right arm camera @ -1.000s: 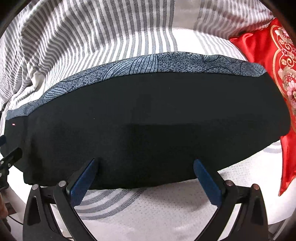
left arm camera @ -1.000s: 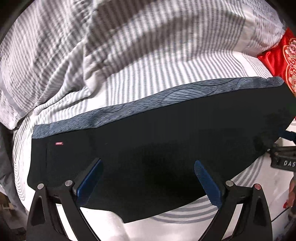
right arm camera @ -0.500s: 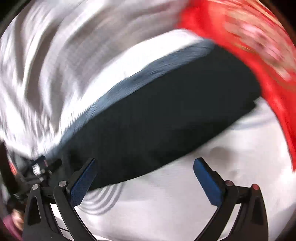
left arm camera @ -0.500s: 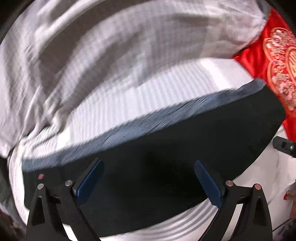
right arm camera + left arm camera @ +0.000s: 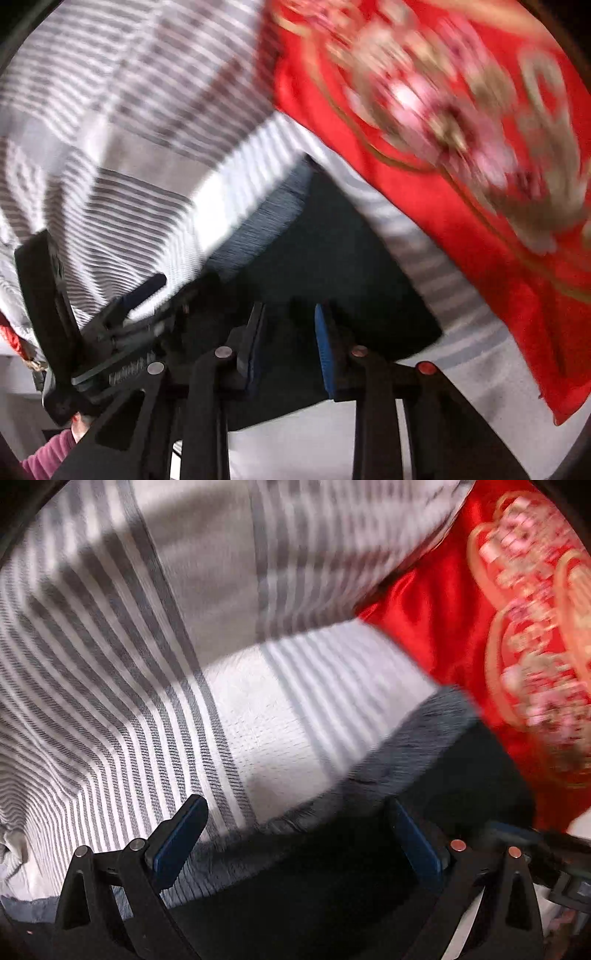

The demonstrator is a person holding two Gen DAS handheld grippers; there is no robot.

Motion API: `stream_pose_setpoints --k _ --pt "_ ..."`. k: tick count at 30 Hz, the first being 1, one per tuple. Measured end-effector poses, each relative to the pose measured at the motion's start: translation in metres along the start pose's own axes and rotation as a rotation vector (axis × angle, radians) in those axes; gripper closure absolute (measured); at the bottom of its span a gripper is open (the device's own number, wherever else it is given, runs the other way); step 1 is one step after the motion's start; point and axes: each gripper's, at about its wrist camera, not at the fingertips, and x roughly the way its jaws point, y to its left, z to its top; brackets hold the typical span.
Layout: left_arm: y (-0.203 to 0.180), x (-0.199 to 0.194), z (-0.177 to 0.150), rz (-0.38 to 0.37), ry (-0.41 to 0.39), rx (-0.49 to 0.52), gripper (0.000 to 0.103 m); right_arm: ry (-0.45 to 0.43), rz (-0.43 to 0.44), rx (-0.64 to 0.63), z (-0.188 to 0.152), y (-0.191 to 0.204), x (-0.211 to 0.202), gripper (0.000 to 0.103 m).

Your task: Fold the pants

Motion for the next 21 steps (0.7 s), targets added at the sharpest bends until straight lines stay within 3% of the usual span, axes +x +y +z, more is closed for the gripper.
stream_pose_setpoints --k 1,2,4,8,10,12,14,16,21 --pt "0.005 0.009 0.001 0.016 0.014 -0.009 0.004 0.003 0.008 0.009 -0.003 -0.007 0.001 0.09" --pt "0.013 0.016 0.002 -0.015 0.026 -0.035 0.004 0.002 0.009 0.01 -0.006 -0.013 0.001 0.1" --pt "0.028 0.02 0.005 -0.046 0.039 -0.101 0.003 0.004 0.017 0.008 -0.012 -0.021 -0.002 0.101" --pt "0.048 0.008 0.008 0.066 0.025 -0.118 0.003 0.009 0.019 0.015 -0.019 -0.029 -0.011 0.099" --pt "0.06 -0.001 0.005 0.117 0.024 -0.122 0.003 0.005 0.014 0.009 -0.023 -0.028 -0.019 0.092" --pt "0.069 -0.011 0.0 0.152 0.025 -0.11 0.003 0.002 0.013 -0.011 -0.028 -0.022 -0.028 0.075" --pt "0.075 -0.026 -0.009 0.18 0.004 -0.086 0.003 -0.029 -0.027 -0.03 -0.036 -0.018 -0.04 0.02" --pt "0.077 -0.037 -0.018 0.197 -0.01 -0.067 0.003 -0.073 -0.018 -0.041 -0.045 -0.019 -0.052 0.017" --pt "0.084 -0.06 -0.063 0.21 0.002 -0.105 0.003 -0.044 0.046 0.064 -0.053 -0.041 -0.04 0.017"
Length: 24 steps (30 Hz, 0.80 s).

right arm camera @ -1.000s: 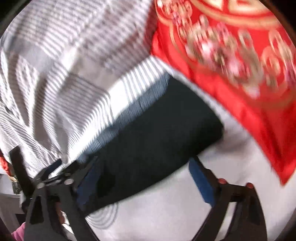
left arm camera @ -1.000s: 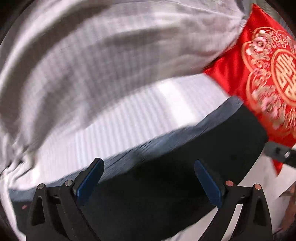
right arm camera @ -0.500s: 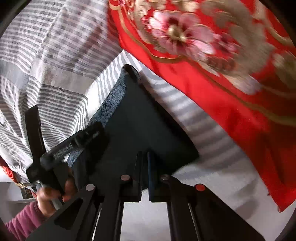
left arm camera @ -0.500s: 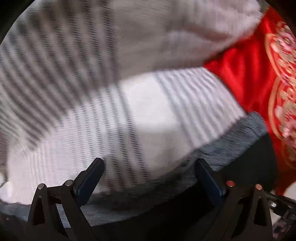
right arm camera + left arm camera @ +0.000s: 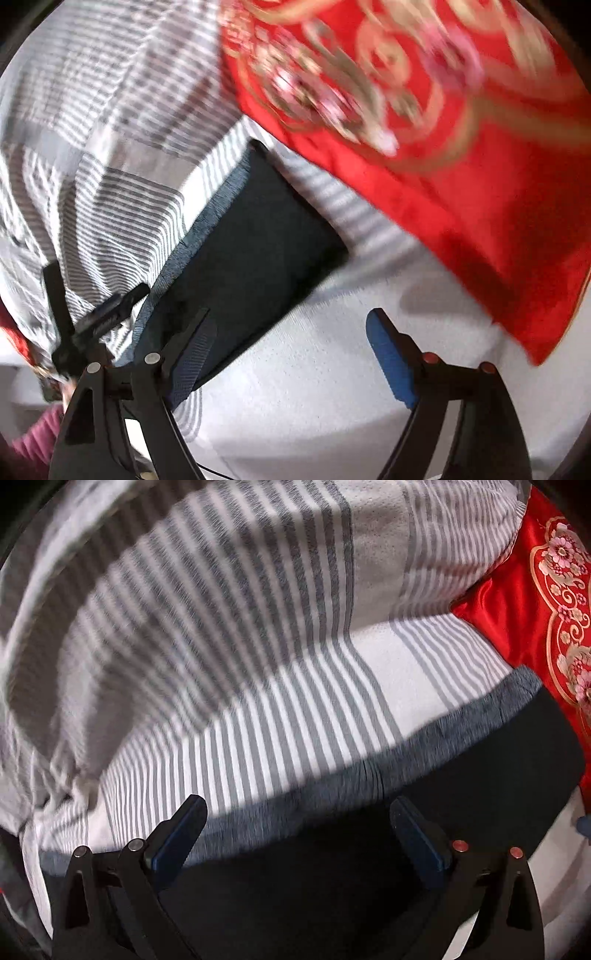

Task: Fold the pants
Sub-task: 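Grasp the pants' leg end with the right gripper and lift it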

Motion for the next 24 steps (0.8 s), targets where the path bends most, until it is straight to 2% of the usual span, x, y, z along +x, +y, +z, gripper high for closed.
stream_pose_setpoints --k 2,3,9,15,19,21,23,24 --pt "-0.011 -0.003 -0.011 -0.001 0.007 -0.022 0.003 -0.009 0.046 0.016 -0.002 -0.003 0.004 0.02" --pt "-0.017 -0.004 -0.028 0.005 0.007 -0.027 0.003 -0.014 0.066 0.024 -0.003 -0.004 0.006 0.02" --pt "-0.032 -0.009 -0.048 0.046 0.042 -0.087 0.003 -0.057 0.178 0.09 0.002 -0.016 0.017 0.033" --pt "-0.029 -0.005 -0.066 0.144 0.055 -0.159 0.003 -0.105 0.262 0.124 0.012 -0.027 0.023 0.035" --pt "-0.017 -0.014 -0.076 0.228 0.039 -0.207 0.003 -0.118 0.277 0.102 0.012 -0.026 0.021 0.037" --pt "-0.011 -0.02 -0.079 0.229 0.022 -0.231 0.003 -0.124 0.273 0.122 0.002 -0.033 0.015 0.039" --pt "-0.008 -0.017 -0.08 0.22 0.037 -0.226 0.003 -0.137 0.284 0.15 -0.007 -0.044 0.011 0.048" --pt "-0.007 -0.014 -0.08 0.223 0.043 -0.221 0.003 -0.142 0.295 0.166 -0.007 -0.048 0.011 0.048"
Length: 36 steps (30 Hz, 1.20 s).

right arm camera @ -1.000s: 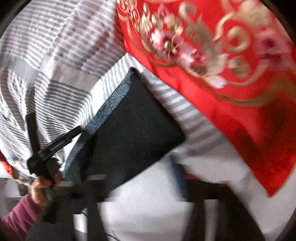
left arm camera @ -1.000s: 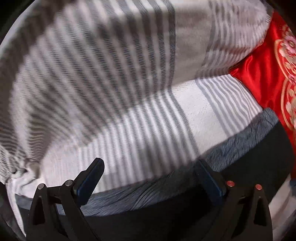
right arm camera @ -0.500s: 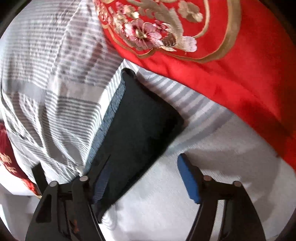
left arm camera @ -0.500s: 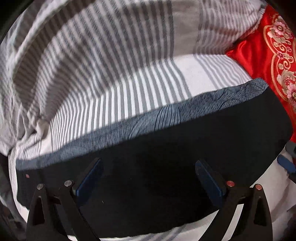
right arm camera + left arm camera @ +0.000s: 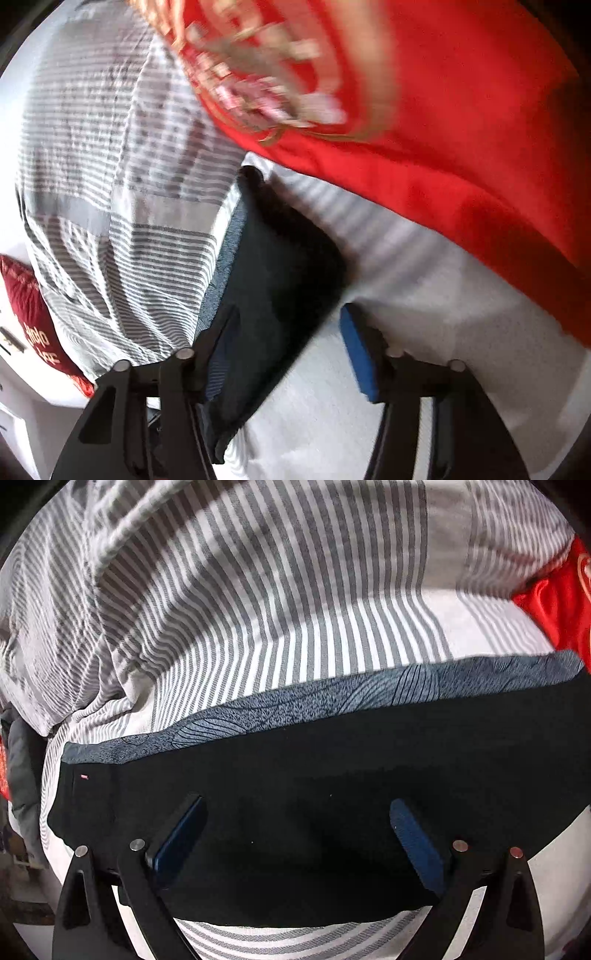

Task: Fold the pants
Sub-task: 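Grasp the pants' leg end with the right gripper and lift it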

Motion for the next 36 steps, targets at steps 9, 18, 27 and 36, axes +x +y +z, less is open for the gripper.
stream_pose_setpoints --k 9,18,27,36 --pt "-0.011 0.015 -0.006 -0.02 0.023 0.019 0.003 0.011 -0.012 -0.124 0.016 0.033 0.045 0.049" --pt "-0.005 0.024 -0.015 -0.063 -0.011 -0.029 0.003 0.085 0.092 -0.028 0.016 0.045 0.046 0.091" --pt "0.003 0.023 -0.019 -0.114 -0.037 -0.039 0.003 0.144 0.269 -0.112 -0.006 0.119 0.04 0.091" --pt "0.052 0.024 -0.034 -0.205 -0.03 -0.104 0.003 0.261 0.36 -0.229 -0.064 0.2 0.072 0.091"
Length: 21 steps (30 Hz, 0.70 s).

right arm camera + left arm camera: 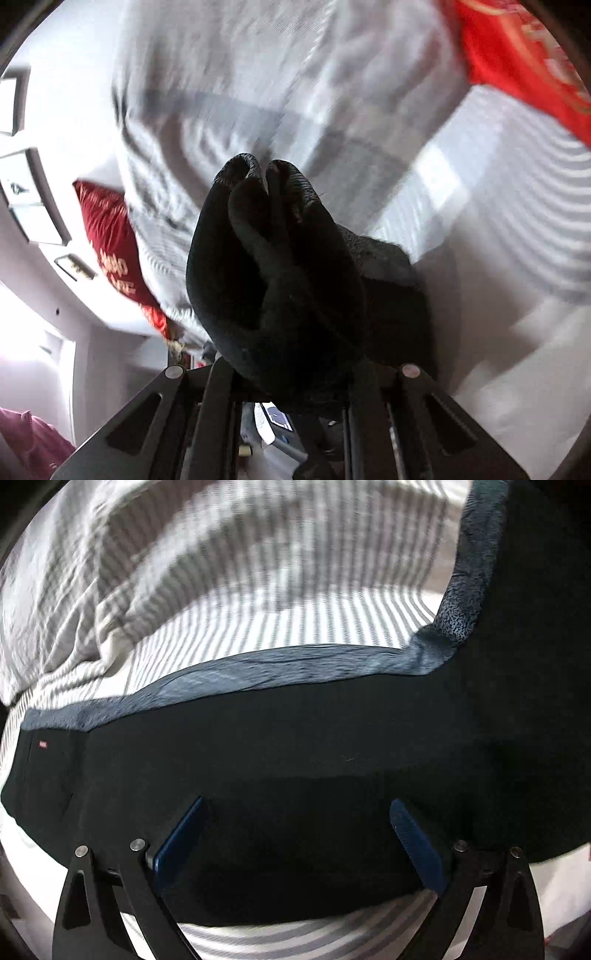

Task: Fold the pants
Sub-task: 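Grasp the pants' leg end with the right gripper and lift it, then lay the lifted leg end over the pants and open the right gripper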

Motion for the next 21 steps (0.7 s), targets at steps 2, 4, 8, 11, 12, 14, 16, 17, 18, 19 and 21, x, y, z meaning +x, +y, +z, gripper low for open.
stream_pose_setpoints --k 2,4,8,11,12,14,16,17,18,19,21 --pt "0.024 -0.007 -0.004 0.019 -0.005 -0.027 0.003 0.026 -0.003 -0.014 -0.007 0.008 0.016 0.09" --pt "0.051 -0.014 -0.009 0.023 -0.014 -0.06 0.003 0.057 -0.013 -0.027 -0.013 0.016 0.038 0.09" --pt "0.111 -0.026 -0.022 0.072 -0.029 -0.101 0.003 0.118 -0.058 -0.058 -0.043 0.023 0.081 0.09" --pt "0.154 -0.031 -0.034 0.109 -0.036 -0.134 0.003 0.177 -0.126 -0.111 -0.067 0.024 0.116 0.09" --pt "0.167 -0.031 -0.037 0.119 -0.035 -0.147 0.003 0.21 -0.158 -0.137 -0.077 0.023 0.132 0.09" --pt "0.192 -0.031 -0.046 0.14 -0.028 -0.177 0.003 0.253 -0.204 -0.17 -0.091 0.02 0.153 0.09" --pt "0.21 -0.031 -0.056 0.153 -0.021 -0.2 0.003 0.298 -0.268 -0.212 -0.106 0.015 0.174 0.09" --pt "0.218 -0.03 -0.061 0.159 -0.014 -0.209 0.003 0.319 -0.307 -0.242 -0.114 0.012 0.183 0.09" --pt "0.224 -0.029 -0.066 0.164 -0.009 -0.215 0.003 0.346 -0.358 -0.28 -0.123 0.01 0.194 0.09" --pt "0.229 -0.028 -0.069 0.166 -0.005 -0.219 0.003 0.363 -0.395 -0.308 -0.13 0.008 0.201 0.09" --pt "0.238 -0.026 -0.073 0.163 0.004 -0.225 0.003 0.38 -0.458 -0.353 -0.14 0.007 0.211 0.089"
